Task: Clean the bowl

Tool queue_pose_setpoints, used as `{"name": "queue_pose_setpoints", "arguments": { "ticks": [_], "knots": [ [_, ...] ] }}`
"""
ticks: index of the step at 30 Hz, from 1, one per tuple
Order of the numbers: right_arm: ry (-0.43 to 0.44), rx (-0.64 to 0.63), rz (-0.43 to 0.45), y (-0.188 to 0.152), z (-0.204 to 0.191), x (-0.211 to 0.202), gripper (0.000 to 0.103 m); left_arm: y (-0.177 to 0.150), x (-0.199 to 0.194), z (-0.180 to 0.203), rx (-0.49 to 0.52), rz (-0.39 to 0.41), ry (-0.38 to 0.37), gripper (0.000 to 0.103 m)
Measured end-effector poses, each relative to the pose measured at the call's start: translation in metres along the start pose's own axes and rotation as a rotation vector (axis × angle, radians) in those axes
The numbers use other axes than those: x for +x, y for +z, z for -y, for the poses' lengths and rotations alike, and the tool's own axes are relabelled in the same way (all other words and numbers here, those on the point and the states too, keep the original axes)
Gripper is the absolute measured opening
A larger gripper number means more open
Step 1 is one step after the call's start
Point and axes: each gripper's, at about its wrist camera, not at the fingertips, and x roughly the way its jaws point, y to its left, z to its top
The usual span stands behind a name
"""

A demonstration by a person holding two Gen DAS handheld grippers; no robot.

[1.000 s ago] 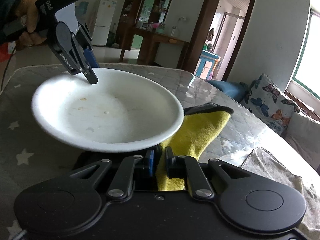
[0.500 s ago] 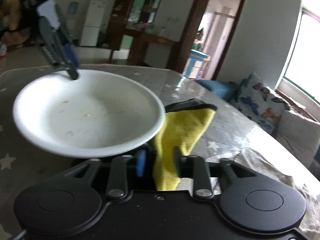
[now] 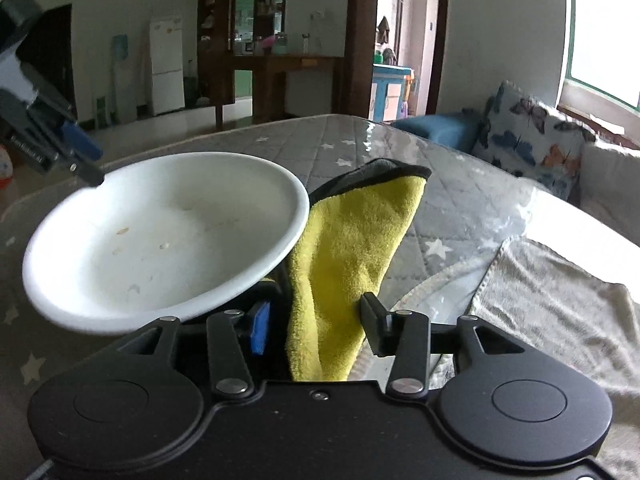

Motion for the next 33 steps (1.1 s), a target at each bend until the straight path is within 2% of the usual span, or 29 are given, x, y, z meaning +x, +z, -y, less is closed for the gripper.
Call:
{"name": "queue_pose_setpoints", "arguments": {
  "ticks": [2, 4, 6, 9, 19, 33],
  "knots": [
    [0.011, 0.002, -0.005, 0.001, 0.002, 0.000, 0.047, -0.002, -0.002, 0.000, -0.009, -0.006, -0.013, 0.042],
    [0.021, -0.001, -0.008, 0.001, 0.001, 0.000, 0.040, -0.006, -0.005, 0.002, -0.023, -0.015, -0.034, 0.043],
    [0.032, -0.002, -0.007, 0.002, 0.000, 0.000, 0.028, -0.008, -0.005, 0.003, -0.035, -0.024, -0.053, 0.043],
    [0.027, -0.039, -0.006, 0.002, -0.008, -0.004, 0.021, -0.011, -0.005, 0.007, -0.046, -0.037, -0.075, 0.046],
    [0.026, -0.083, -0.003, -0.011, -0.029, -0.025, 0.019, -0.015, -0.001, 0.013, -0.084, -0.059, -0.107, 0.047],
    [0.054, -0.147, -0.011, -0.026, -0.071, -0.061, 0.018, -0.020, -0.002, 0.014, -0.139, -0.062, -0.139, 0.040]
  ]
}}
